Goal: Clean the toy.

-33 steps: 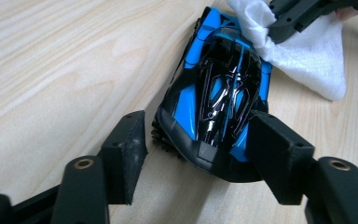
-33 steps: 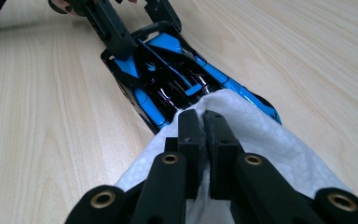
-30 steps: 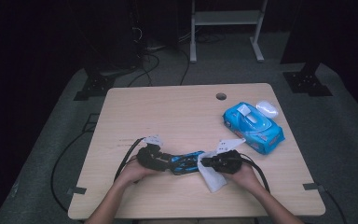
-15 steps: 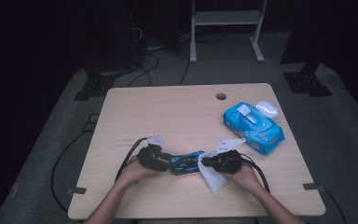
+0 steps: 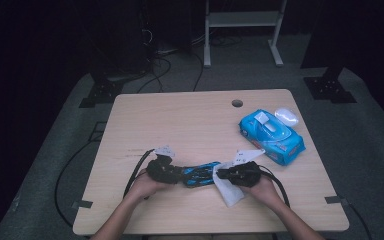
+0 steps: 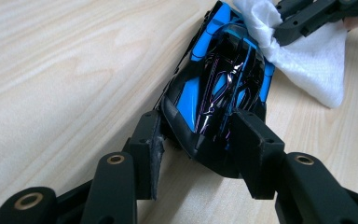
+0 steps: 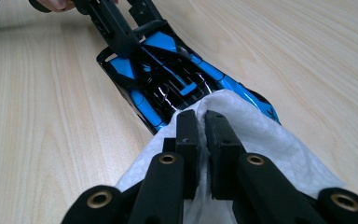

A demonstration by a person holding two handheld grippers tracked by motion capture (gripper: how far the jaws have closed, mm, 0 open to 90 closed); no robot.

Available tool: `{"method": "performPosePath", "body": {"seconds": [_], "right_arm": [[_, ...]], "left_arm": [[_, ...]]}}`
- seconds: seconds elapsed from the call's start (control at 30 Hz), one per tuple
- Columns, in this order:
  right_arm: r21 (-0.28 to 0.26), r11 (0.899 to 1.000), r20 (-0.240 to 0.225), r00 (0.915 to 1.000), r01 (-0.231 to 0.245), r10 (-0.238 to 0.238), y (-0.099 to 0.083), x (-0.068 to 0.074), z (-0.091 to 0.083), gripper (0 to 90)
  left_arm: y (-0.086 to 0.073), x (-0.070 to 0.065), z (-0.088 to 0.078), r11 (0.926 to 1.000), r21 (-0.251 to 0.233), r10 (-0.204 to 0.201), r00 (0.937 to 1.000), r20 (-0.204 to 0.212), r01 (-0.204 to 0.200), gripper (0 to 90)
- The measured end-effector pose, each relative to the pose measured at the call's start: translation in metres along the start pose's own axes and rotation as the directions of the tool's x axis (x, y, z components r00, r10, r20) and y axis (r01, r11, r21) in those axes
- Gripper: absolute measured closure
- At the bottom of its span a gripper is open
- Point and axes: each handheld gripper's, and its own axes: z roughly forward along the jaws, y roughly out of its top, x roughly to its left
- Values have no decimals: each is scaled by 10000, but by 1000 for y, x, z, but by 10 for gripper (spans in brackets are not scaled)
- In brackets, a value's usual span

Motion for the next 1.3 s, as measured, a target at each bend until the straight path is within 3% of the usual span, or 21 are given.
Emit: {"method": "performPosePath", "body": {"seconds": [0.17,0.3,0.47,0.5,0.57,0.6,0.73,0.87,0.9,0.93,1.03,1.1,1.13,1.17,1.2,1.23,1.27,1.3], "right_arm": [[-205,9996,250,9994,-214,219,-1,-6,-5,823],[-251,9983,207,9984,-520,525,-1,-14,-9,746],[-180,9953,-358,9948,-957,950,1,-24,-10,609],[-144,9952,-331,9948,-972,967,2,-25,-11,546],[140,9944,-291,9941,-1045,1049,4,-30,-9,528],[194,9929,-582,9912,-1177,1187,4,-34,-8,524],[499,9859,-1227,9787,-1596,1646,3,-40,0,463],[556,9752,-2065,9531,-2144,2213,-1,-45,7,445],[556,9752,-2065,9531,-2144,2213,-1,-45,7,445],[635,9676,-2436,9364,-2445,2527,-3,-47,10,444],[664,9669,-2582,9318,-2463,2550,-4,-48,10,460],[666,9680,-2651,9310,-2420,2510,-4,-48,9,479],[664,9690,-2703,9306,-2379,2470,-4,-48,9,495],[615,9720,-2739,9327,-2266,2348,-5,-47,9,500],[483,9783,-2664,9414,-2014,2069,-4,-45,8,501],[483,9783,-2664,9414,-2014,2069,-4,-45,8,501],[390,9871,-2464,9558,-1553,1601,-1,-40,6,512],[390,9871,-2464,9558,-1553,1601,-1,-40,6,512]], "left_arm": [[-6,-11,-2,9925,-542,1067,9928,-540,-1096,546],[-10,-20,-3,9785,-761,1835,9778,-1008,-1915,545],[-14,-23,-4,9701,-957,2112,9701,-1192,-2230,541],[-15,-25,-4,9636,-999,2346,9635,-1292,-2480,542],[-15,-29,-4,9563,-925,2621,9534,-1492,-2774,540],[-16,-30,-4,9517,-922,2767,9481,-1567,-2930,538],[-19,-32,-4,9406,-1082,3017,9383,-1691,-3220,538],[-21,-34,-5,9277,-1050,3357,9234,-1860,-3584,537],[-21,-34,-5,9277,-1050,3357,9234,-1860,-3584,537],[-21,-34,-5,9245,-1061,3424,9200,-1909,-3661,535],[-22,-36,-5,9220,-1089,3467,9174,-1955,-3717,526],[-21,-35,-4,9268,-1016,3394,9220,-1866,-3617,493],[-19,-33,-3,9379,-979,3110,9316,-1880,-3329,436],[-19,-33,-3,9379,-979,3110,9316,-1880,-3329,354],[-15,-25,-3,9599,-889,2506,9561,-1517,-2657,334],[-15,-25,-3,9599,-889,2506,9561,-1517,-2657,316],[-13,-16,0,9741,-851,2012,9749,-949,-2093,289],[-13,-16,0,9741,-851,2012,9749,-949,-2093,269]]}}
